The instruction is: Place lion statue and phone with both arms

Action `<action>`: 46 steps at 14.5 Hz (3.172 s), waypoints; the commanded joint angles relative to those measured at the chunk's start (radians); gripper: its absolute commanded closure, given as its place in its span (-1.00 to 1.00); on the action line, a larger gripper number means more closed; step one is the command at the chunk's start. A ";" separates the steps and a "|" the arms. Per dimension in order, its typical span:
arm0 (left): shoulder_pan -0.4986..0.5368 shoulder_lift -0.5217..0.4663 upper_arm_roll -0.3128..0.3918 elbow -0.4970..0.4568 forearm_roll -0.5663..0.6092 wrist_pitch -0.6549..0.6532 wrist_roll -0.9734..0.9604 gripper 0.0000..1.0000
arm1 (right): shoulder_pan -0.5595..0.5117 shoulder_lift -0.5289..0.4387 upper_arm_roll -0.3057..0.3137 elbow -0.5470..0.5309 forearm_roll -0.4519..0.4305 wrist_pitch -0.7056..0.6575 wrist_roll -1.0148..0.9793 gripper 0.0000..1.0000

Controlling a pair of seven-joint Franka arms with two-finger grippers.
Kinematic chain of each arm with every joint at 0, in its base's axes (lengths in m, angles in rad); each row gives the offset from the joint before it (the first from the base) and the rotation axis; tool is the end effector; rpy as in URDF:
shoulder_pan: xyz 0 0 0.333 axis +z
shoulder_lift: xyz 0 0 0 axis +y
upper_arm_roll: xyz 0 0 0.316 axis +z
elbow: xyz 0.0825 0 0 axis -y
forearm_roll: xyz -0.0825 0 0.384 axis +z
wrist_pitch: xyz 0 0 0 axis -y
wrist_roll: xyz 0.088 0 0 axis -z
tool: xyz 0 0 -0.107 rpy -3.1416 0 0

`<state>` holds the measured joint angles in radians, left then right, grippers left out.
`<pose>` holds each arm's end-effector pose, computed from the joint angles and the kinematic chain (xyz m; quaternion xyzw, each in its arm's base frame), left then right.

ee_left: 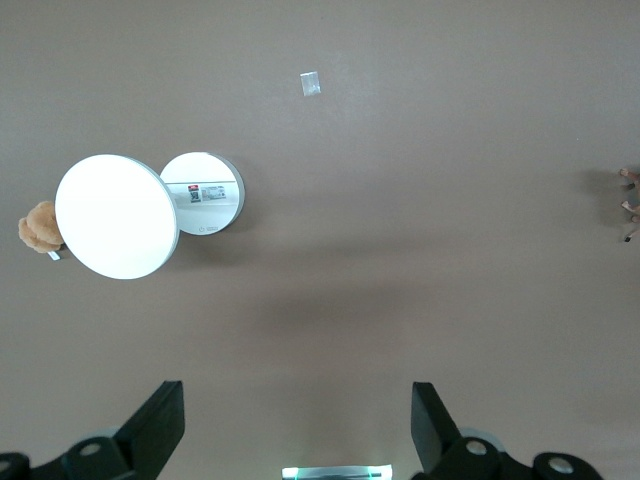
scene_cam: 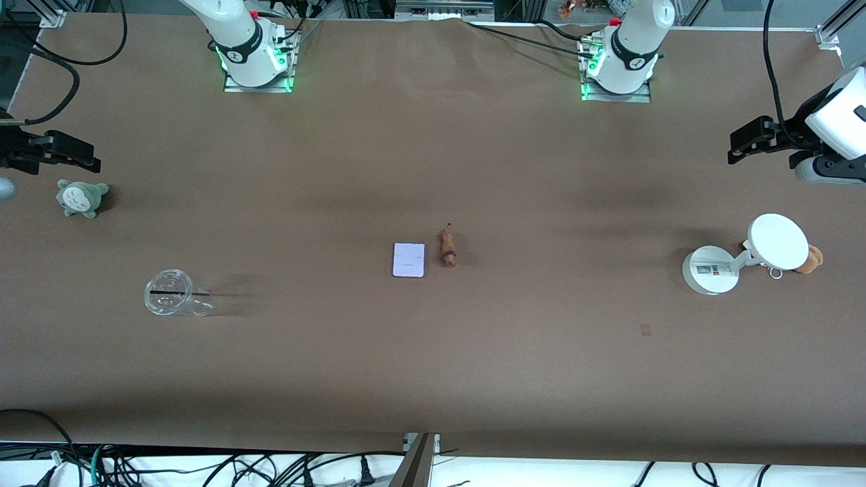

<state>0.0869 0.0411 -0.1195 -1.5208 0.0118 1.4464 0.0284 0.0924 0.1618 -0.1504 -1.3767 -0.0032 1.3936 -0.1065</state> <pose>0.5535 -0.0152 0.6150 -0.9979 0.0301 0.0576 0.0036 0.5840 -0.0265 0.6088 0.9971 0.0241 -0.0724 0.0078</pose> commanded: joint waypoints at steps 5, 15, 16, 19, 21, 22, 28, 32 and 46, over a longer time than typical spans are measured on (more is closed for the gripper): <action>0.008 0.000 -0.003 0.005 -0.013 0.000 0.015 -1.00 | -0.005 0.004 0.000 0.019 0.017 -0.018 0.010 -1.00; 0.017 0.009 -0.002 0.004 -0.016 -0.003 0.015 -1.00 | -0.005 0.005 0.000 0.019 0.015 -0.018 0.008 -1.00; 0.017 0.009 -0.002 0.004 -0.016 -0.003 0.016 -1.00 | -0.006 0.005 0.000 0.019 0.015 -0.018 0.008 -1.00; 0.017 0.009 -0.002 0.005 -0.016 -0.003 0.015 -1.00 | -0.006 0.005 0.000 0.019 0.015 -0.018 0.008 -1.00; 0.017 0.010 -0.002 0.005 -0.016 -0.003 0.015 -1.00 | -0.006 0.005 0.000 0.019 0.017 -0.018 0.011 -1.00; 0.017 0.009 -0.002 0.004 -0.016 -0.003 0.015 -1.00 | -0.006 0.005 0.000 0.019 0.017 -0.018 0.014 -1.00; 0.013 0.011 -0.011 0.011 -0.020 0.003 0.015 -1.00 | -0.006 0.005 0.000 0.019 0.015 -0.016 0.008 -1.00; -0.004 0.011 -0.023 0.022 -0.026 0.005 0.018 -1.00 | -0.006 0.005 0.000 0.019 0.017 -0.018 0.010 -1.00; -0.064 0.115 -0.031 0.096 0.043 0.055 0.018 -1.00 | -0.006 0.005 0.000 0.019 0.017 -0.018 0.010 -1.00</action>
<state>0.0306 0.1246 -0.1559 -1.4745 0.0326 1.5069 0.0285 0.0923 0.1623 -0.1507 -1.3767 -0.0031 1.3932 -0.1061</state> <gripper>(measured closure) 0.000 0.000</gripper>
